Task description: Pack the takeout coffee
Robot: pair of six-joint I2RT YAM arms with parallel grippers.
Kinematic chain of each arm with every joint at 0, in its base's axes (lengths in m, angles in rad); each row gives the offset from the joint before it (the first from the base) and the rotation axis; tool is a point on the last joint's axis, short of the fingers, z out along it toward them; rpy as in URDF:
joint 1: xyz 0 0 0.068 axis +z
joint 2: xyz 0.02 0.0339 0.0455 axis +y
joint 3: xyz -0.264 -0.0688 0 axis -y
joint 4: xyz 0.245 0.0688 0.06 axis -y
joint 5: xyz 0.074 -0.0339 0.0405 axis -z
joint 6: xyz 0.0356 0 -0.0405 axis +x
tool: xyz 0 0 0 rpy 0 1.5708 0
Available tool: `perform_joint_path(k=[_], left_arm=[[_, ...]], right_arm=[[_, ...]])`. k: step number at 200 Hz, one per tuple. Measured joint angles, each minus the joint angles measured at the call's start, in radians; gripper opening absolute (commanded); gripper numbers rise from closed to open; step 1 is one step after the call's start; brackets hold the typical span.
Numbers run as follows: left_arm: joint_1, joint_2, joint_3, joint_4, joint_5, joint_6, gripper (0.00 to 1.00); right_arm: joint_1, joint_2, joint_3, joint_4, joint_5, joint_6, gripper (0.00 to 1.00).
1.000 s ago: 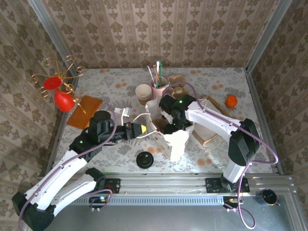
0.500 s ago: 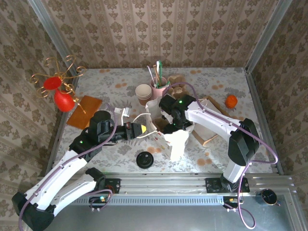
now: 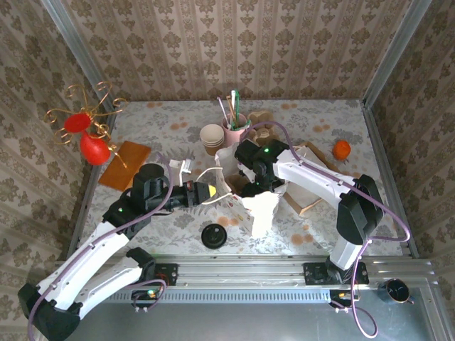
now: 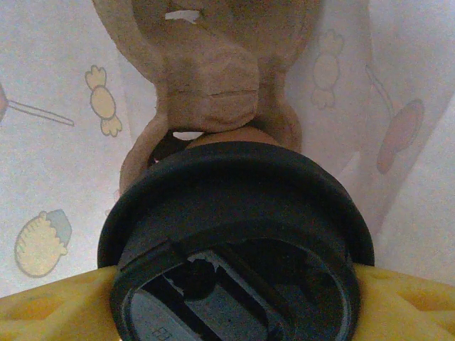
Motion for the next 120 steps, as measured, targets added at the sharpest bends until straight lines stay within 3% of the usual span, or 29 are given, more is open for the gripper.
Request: perform_joint_path(k=[120], left_arm=[[0.0, -0.011, -0.013, 0.015, 0.0, 0.0, 0.01]], right_arm=[[0.002, -0.001, 0.003, 0.001, -0.006, 0.005, 0.87]])
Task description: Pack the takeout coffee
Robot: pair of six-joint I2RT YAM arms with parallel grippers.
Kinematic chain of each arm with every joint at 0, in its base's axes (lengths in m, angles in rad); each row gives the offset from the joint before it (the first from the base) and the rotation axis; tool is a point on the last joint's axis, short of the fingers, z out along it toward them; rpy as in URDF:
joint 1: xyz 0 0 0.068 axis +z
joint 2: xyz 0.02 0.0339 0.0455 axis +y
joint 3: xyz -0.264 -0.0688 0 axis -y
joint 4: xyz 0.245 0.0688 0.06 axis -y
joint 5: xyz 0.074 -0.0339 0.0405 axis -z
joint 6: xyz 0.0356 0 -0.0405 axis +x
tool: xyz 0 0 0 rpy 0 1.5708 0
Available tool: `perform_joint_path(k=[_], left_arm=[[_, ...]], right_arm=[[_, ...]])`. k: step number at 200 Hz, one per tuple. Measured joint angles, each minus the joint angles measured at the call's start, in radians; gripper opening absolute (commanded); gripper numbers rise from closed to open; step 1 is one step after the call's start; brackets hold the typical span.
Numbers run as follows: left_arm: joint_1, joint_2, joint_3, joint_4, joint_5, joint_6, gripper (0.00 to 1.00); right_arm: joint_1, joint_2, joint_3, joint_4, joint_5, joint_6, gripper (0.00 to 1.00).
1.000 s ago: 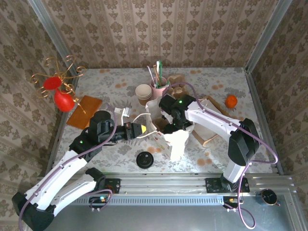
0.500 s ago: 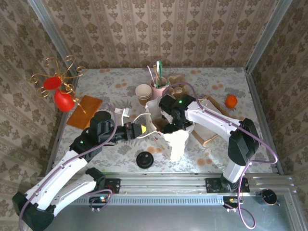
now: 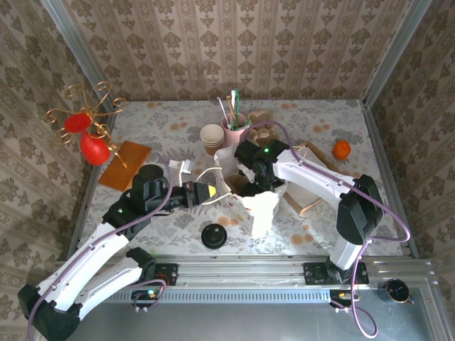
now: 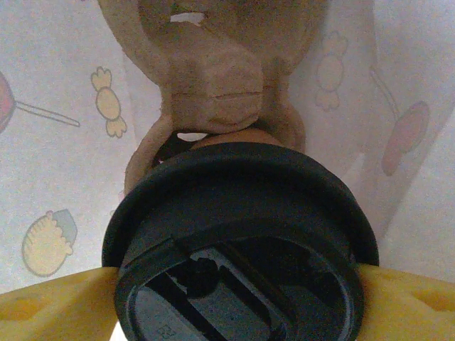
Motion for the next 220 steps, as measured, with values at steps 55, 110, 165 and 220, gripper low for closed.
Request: perform_joint_path(k=[55, 110, 165, 220], left_arm=[[0.0, -0.001, -0.015, 0.001, 0.0, -0.002, 0.01], [0.0, 0.025, -0.016, 0.01, 0.001, -0.003, 0.01], [0.0, 0.035, -0.016, 0.003, 0.0, -0.002, 0.01], [0.0, 0.035, -0.014, -0.001, 0.0, 0.001, 0.01]], right_arm=[[0.005, 0.001, 0.0, 0.009, -0.002, 0.011, 1.0], [0.005, 0.005, 0.006, 0.004, 0.001, 0.01, 1.0], [0.013, 0.005, 0.011, 0.0, 0.004, 0.014, 1.0], [0.021, 0.005, 0.018, -0.004, 0.013, 0.023, 1.0]])
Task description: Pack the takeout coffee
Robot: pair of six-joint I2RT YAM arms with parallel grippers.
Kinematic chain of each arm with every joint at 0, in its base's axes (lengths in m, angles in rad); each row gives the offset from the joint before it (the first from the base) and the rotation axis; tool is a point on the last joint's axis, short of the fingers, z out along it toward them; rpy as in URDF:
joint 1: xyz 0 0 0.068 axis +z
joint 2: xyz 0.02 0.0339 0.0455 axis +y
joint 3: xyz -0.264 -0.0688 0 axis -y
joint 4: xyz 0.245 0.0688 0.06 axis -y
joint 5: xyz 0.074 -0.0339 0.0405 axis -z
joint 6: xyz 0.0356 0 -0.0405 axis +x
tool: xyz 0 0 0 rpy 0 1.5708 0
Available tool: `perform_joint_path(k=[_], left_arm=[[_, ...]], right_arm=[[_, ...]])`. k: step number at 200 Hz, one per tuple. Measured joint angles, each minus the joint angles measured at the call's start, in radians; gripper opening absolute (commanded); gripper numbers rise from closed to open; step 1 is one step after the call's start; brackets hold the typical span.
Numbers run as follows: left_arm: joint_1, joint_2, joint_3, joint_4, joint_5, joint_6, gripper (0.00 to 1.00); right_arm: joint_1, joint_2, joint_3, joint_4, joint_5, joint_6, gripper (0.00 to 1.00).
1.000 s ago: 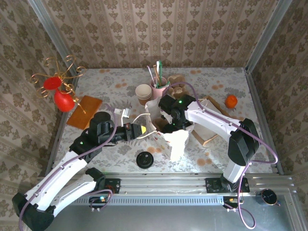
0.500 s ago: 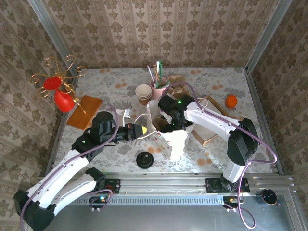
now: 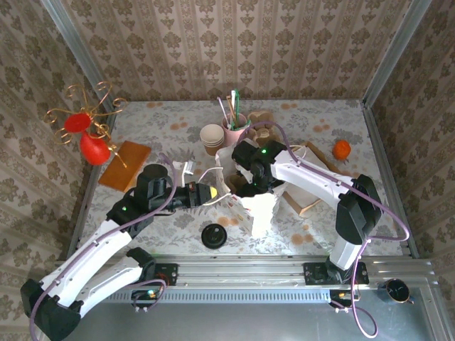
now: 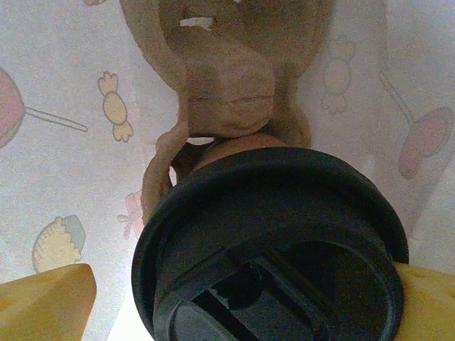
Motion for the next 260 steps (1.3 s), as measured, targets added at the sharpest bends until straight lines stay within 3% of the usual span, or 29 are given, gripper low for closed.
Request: perform_joint_path(k=[260], left_arm=[[-0.002, 0.026, 0.017, 0.016, 0.0, 0.001, 0.01]], right_arm=[[0.018, 0.012, 0.104, -0.07, 0.035, 0.042, 1.0]])
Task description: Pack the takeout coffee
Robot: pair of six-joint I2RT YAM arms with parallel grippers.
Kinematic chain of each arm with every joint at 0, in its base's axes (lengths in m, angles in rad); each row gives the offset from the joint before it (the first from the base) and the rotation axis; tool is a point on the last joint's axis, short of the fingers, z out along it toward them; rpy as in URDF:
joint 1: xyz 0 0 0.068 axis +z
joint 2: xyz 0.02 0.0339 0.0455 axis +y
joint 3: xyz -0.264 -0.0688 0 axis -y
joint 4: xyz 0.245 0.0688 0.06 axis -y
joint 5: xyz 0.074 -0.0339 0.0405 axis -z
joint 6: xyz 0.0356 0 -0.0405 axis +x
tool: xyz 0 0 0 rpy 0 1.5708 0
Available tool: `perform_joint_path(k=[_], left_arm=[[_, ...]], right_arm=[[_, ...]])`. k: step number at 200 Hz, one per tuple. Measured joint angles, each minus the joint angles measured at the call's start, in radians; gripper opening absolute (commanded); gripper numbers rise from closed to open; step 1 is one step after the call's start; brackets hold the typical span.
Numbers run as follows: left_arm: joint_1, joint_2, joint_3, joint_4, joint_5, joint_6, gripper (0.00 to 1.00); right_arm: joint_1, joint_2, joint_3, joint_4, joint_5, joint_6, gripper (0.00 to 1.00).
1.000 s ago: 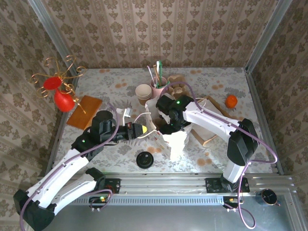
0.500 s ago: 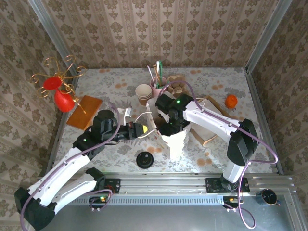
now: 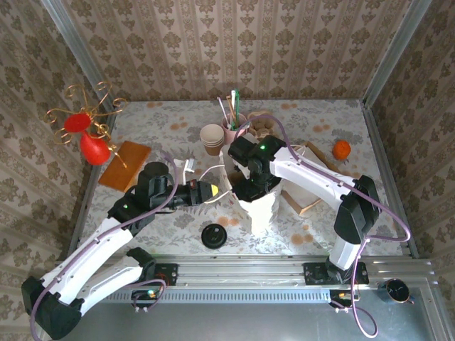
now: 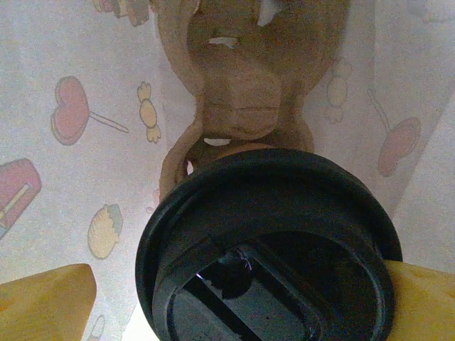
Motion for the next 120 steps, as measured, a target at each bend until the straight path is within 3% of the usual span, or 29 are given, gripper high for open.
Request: perform_joint_path(k=[120], left_arm=[[0.0, 0.002, 0.0, 0.001, 0.0, 0.0, 0.01]], right_arm=[[0.0, 0.002, 0.039, -0.037, 0.002, 0.002, 1.0]])
